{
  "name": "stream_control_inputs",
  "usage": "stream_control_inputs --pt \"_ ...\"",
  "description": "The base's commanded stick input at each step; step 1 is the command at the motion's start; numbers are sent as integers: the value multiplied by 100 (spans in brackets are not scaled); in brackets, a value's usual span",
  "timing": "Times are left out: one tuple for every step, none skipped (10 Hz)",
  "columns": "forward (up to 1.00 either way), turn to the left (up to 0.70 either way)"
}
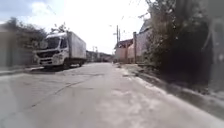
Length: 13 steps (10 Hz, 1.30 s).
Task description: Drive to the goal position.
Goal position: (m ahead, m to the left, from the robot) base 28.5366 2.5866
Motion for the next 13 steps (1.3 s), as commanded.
stream_control_inputs --pt "100 -1" --pt "100 -3" --pt "100 -38" --pt "100 -32" --pt "100 -14" --pt "100 -11" --pt "100 -10" --pt "100 -7" --pt "100 -1" --pt "100 0" --pt "100 0" --pt "100 0" --pt "100 0"
